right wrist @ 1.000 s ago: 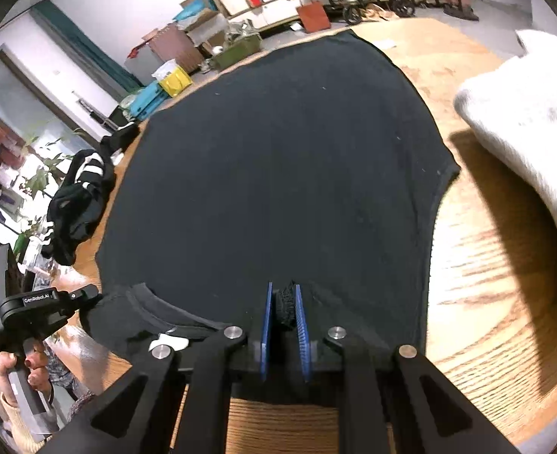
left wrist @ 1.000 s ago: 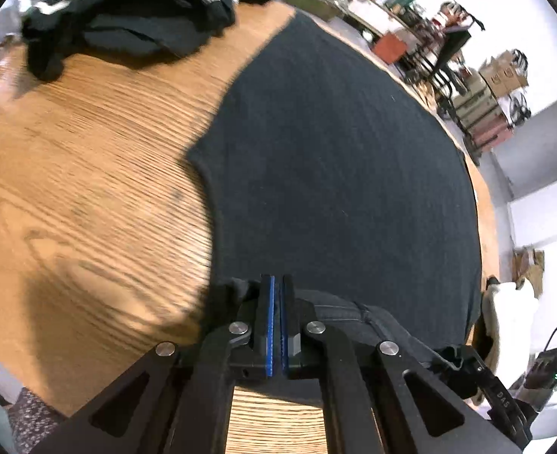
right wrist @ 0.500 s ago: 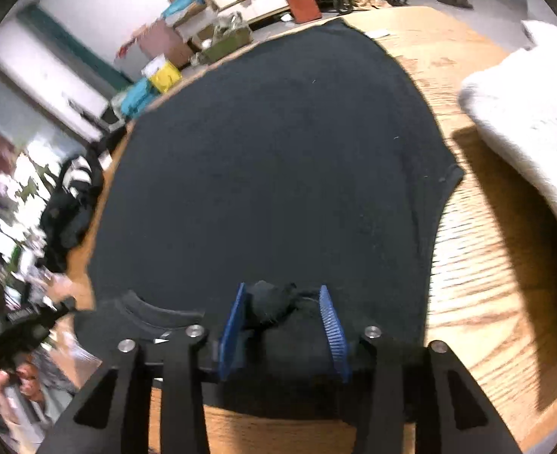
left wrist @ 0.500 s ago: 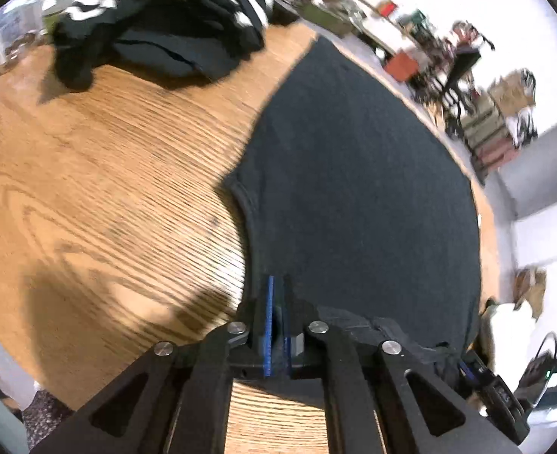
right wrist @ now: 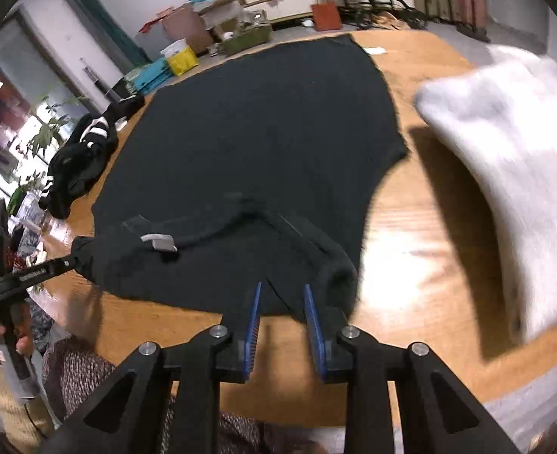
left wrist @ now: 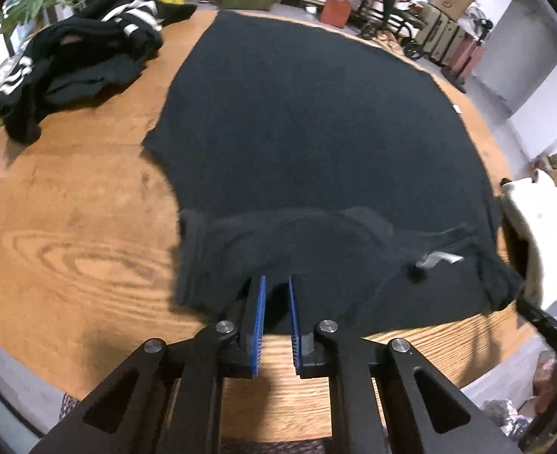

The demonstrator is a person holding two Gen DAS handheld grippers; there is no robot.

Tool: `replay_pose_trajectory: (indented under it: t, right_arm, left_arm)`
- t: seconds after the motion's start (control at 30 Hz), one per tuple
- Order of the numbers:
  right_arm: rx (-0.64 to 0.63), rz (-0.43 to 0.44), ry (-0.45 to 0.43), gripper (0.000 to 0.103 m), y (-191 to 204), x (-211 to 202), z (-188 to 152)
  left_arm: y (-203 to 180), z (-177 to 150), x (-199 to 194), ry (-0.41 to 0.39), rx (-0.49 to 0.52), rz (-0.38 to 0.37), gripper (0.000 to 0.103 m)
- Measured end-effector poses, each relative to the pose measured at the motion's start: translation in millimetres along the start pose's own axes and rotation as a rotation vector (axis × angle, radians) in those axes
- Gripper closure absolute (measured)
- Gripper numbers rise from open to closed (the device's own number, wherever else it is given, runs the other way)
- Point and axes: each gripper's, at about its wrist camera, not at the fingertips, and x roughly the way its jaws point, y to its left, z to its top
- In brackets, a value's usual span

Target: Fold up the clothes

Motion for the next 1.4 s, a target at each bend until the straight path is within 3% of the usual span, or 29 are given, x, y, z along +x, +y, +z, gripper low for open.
replay_pose_trajectory:
  t: [0.03,0.07,0.17,0.27,0.3,0.43,0.53,0.67,0.73,0.83,0.93,1.0,1.03,1.1,1.13,1.17,1.2,1.27,1.4]
  right_arm:
    - [0.011,-0.012,-0.008,0.055,-6.0,-4.4,-2.5]
    - [0.015,-0.025,-0.013,0.052,-11.2,-8.0,-4.4]
    - [-0.011,-0.059,0.037,0.050,-17.6,3.0,-6.1]
    - [-0.006,-0.025,0.052,0.051,-15.3,16.6,-5.7]
    - [-0.009,-0.017,0.045,0.052,-11.9,20.1,-5.0]
    - [-0.034,-0.043,0.022,0.091,-14.4,23.6,5.6]
    - [-0.033,-0.058,0.013,0.093,-22.0,21.9,14.3]
    - [-0.039,-0.081,0.019,0.092,-30.5,24.4,23.9]
    - [-0.053,-0.100,0.061,0.088,-30.6,35.0,22.9]
    - [-0.008,-0.122,0.052,0.048,-36.9,29.1,22.3]
    - [0.049,-0.101,-0.010,0.046,-46.2,3.6,26.0]
    - [0.031,-0.110,-0.064,0.050,-42.9,-14.2,30.1]
    - [0.007,-0.122,-0.096,0.057,-37.8,-22.7,33.0]
    - [-0.052,-0.095,-0.109,0.062,-20.4,-19.8,37.7]
    - [-0.082,-0.076,-0.110,0.070,-11.0,-16.5,40.0]
    - [-0.113,-0.057,-0.111,0.076,-1.7,-13.3,42.4]
    - [-0.130,-0.044,-0.099,0.079,5.4,-4.7,42.9]
    - [-0.153,-0.024,-0.062,0.087,17.4,17.3,42.5]
    - [-0.110,-0.070,-0.011,0.088,7.1,54.6,41.7]
  left_arm:
    - [4.5,-2.6,-1.1,-0.002,-0.007,0.002,0.090]
    - [9.1,-4.5,-2.0,-0.001,-0.015,0.008,0.090]
    - [20.1,-5.7,0.5,0.014,-0.053,0.033,0.081]
    - [20.2,-5.5,9.8,0.035,-0.068,0.039,0.078]
    - [18.7,-5.0,13.3,0.038,-0.064,0.050,0.078]
    - [13.2,-0.6,27.1,0.041,-0.062,0.105,0.083]
    - [10.9,-0.5,27.6,0.042,-0.036,0.139,0.085]
    - [19.5,0.3,26.0,0.050,-0.064,0.104,0.088]
    - [19.5,-0.5,24.8,0.049,-0.057,0.099,0.087]
    - [23.9,-0.6,19.7,0.063,-0.088,0.055,0.087]
    - [32.7,1.8,0.8,0.038,-0.155,-0.013,0.083]
    - [29.4,7.6,-17.9,-0.019,-0.164,-0.021,0.078]
    - [24.2,10.6,-24.3,-0.045,-0.152,-0.025,0.077]
    - [2.2,18.1,-32.2,-0.093,-0.078,-0.037,0.077]
    - [-7.9,21.5,-30.3,-0.099,-0.044,-0.031,0.080]
    - [-19.5,26.5,-25.4,-0.096,-0.011,-0.023,0.090]
    - [-29.7,30.7,-18.8,-0.087,0.023,-0.022,0.092]
    - [-37.6,33.5,-1.4,-0.056,0.051,-0.017,0.095]
    - [-23.8,30.2,26.6,-0.016,-0.006,0.078,0.096]
